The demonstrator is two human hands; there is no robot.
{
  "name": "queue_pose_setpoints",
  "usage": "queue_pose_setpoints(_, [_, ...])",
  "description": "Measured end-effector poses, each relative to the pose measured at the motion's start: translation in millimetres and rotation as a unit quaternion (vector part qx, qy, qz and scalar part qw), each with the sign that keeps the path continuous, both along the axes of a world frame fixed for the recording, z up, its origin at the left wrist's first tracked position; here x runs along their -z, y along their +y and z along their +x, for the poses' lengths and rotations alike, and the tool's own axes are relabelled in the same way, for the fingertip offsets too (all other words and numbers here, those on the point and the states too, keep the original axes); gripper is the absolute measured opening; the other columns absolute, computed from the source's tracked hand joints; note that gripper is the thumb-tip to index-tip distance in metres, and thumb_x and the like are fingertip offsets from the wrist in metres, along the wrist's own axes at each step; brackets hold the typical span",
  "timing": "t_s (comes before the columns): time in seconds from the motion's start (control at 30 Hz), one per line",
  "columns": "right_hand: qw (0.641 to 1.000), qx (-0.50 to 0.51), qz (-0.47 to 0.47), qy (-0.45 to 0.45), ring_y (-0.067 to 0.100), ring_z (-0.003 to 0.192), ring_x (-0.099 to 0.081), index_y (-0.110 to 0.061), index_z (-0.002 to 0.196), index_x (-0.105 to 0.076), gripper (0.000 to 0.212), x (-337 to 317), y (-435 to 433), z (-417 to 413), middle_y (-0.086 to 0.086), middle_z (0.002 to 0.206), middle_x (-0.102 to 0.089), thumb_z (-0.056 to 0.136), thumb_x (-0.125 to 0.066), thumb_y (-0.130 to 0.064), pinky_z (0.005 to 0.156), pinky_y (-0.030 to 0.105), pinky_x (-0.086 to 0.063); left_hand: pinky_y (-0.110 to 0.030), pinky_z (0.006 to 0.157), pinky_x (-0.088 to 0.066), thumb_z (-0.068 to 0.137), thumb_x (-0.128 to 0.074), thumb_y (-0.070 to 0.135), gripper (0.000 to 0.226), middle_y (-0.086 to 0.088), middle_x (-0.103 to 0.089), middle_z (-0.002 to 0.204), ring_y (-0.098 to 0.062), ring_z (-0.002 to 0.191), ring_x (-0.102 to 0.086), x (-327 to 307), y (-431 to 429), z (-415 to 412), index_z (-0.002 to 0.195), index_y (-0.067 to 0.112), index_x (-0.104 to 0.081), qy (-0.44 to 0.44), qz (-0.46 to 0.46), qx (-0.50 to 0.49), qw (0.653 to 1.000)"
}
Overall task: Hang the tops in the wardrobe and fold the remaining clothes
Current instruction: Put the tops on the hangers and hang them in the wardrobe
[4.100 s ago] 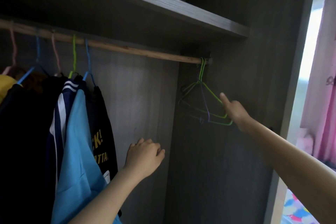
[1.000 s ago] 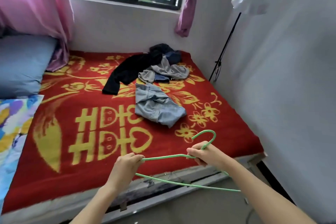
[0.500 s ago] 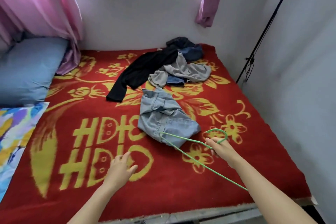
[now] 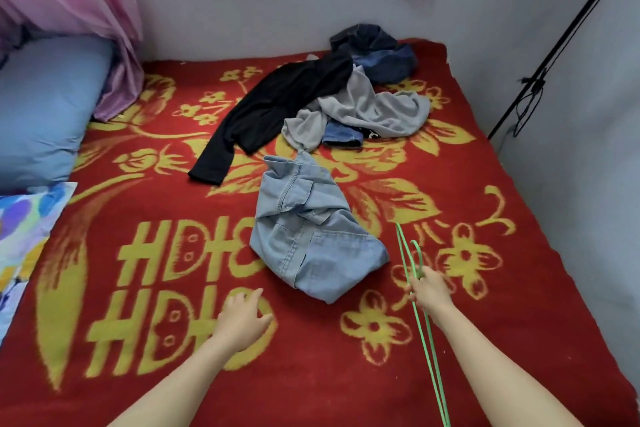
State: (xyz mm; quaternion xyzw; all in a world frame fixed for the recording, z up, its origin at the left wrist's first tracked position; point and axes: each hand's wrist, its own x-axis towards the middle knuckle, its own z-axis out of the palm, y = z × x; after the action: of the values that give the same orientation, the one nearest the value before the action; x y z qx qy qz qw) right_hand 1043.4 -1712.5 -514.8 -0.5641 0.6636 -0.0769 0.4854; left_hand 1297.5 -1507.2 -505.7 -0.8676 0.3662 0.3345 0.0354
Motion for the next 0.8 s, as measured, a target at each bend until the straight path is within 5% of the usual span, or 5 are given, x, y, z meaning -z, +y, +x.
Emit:
queue_pose_setpoints(0.17, [0.999,0.021,0.006,0.037,0.022,0.059,-0.058,-0.005,0.110,-0.061,0.027,20,-20,1,0.004,0.069,-0.062,0.091,-0.041,-0.004,0.065,0.030,-0.044,-0.040,0.108,-0.031,0.092,-0.045,0.047,0.069,-0.013,-0.024,0.150,-0.029,0.139,-0.016,14,-38,24,0.149,0.023,-0.015,-0.006,0.050,0.004,0.999])
queue_pose_setpoints(0.33, [0.994,-0.016,-0.017,0.105,0.032,0.091,-0.062,-0.008,0.111,-0.064,0.028,35,-37,12,0.014,0.095,-0.068,0.095,-0.042,-0.014,0.070,0.033,-0.040,-0.042,0.107,-0.028,0.091,-0.047,0.048,0.072,-0.012,-0.019,0.152,-0.029,0.141,-0.015,38,-83,34,0.149,0.025,-0.012,0.008,0.046,0.024,0.999])
queue_pose_setpoints(0.63, [0.994,0.039,0.015,0.102,0.034,0.087,-0.062,-0.009,0.111,-0.067,0.031,85,-54,18,0.014,0.102,-0.068,0.088,-0.046,-0.006,0.071,0.034,-0.045,-0.043,0.107,-0.029,0.087,-0.056,0.050,0.088,-0.015,-0.009,0.155,-0.031,0.141,-0.015,105,-151,55,0.150,0.026,0.000,0.013,0.045,0.032,0.998])
queue_pose_setpoints(0.8, [0.994,0.068,0.008,0.089,0.031,0.086,-0.063,-0.016,0.122,-0.062,0.035,103,-52,23,0.013,0.088,-0.068,0.090,-0.049,-0.010,0.073,0.033,-0.044,-0.053,0.107,-0.030,0.081,-0.063,0.054,0.103,-0.015,0.005,0.156,-0.039,0.141,-0.012,146,-159,40,0.148,0.031,0.012,0.047,0.086,0.006,0.995])
